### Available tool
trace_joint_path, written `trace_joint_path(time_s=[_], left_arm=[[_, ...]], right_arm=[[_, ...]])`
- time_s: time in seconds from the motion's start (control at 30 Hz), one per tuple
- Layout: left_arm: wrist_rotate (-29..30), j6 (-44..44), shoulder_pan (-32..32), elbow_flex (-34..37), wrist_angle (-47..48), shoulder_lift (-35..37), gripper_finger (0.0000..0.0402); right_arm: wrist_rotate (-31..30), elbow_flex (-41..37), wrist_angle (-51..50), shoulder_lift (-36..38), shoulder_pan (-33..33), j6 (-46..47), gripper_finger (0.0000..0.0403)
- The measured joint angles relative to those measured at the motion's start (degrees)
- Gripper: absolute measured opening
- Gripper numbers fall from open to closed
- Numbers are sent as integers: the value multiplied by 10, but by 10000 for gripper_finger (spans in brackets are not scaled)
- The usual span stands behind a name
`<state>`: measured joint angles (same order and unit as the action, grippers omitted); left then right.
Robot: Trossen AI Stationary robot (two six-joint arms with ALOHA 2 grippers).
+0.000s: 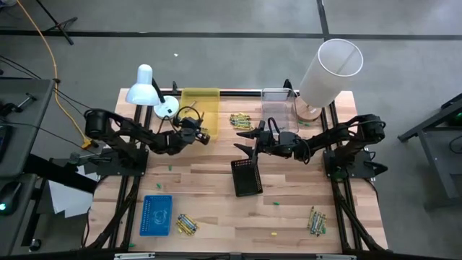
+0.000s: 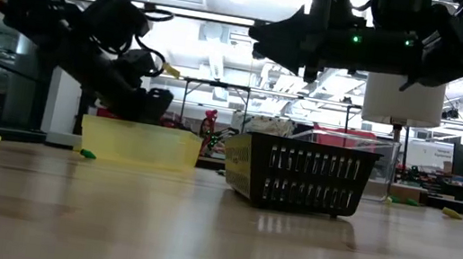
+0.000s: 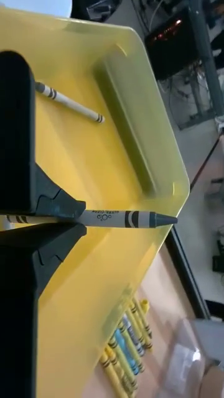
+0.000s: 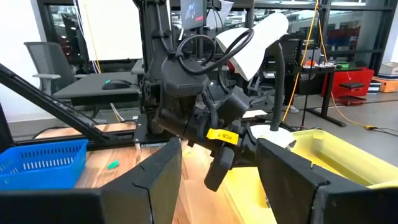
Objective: Sort crayons
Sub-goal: Put the gray crayon into the yellow transparent bin
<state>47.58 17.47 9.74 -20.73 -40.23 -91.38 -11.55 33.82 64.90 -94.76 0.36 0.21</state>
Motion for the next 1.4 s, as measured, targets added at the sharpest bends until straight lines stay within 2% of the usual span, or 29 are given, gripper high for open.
trace_joint_path(time_s=[0.2, 0.53, 0.73, 0.8, 0.87, 1.0, 1.07, 1.13, 1.27, 1.4], left_arm=[[-11, -7, 0, 0, 4, 6, 31], [4, -33, -23, 1, -28, 11, 141], [-23, -61, -59, 0, -34, 98, 176], [-55, -78, -77, -1, -35, 140, 179], [-111, -101, -95, -1, -38, 182, 179], [-326, -175, -131, 4, -75, 240, 175], [-403, -204, -149, 11, -93, 255, 175], [-416, -219, -165, 14, -104, 258, 175], [-364, -222, -183, 15, -102, 257, 175], [-346, -222, -192, 15, -101, 253, 175]], right_arm=[[0, 0, 0, 0, 0, 0, 200], [0, 0, 0, 0, 0, 0, 200], [0, 0, 0, 0, 0, 0, 200], [0, 0, 3, 0, 0, 0, 200], [0, 0, 6, 0, 0, -1, 200], [22, 0, 7, 6, 0, -1, 200], [41, 0, 4, 15, 0, -2, 200], [61, 0, 4, 25, 0, -5, 200], [78, 0, 1, 41, 1, -6, 200], [82, 0, 0, 42, 1, -7, 200]])
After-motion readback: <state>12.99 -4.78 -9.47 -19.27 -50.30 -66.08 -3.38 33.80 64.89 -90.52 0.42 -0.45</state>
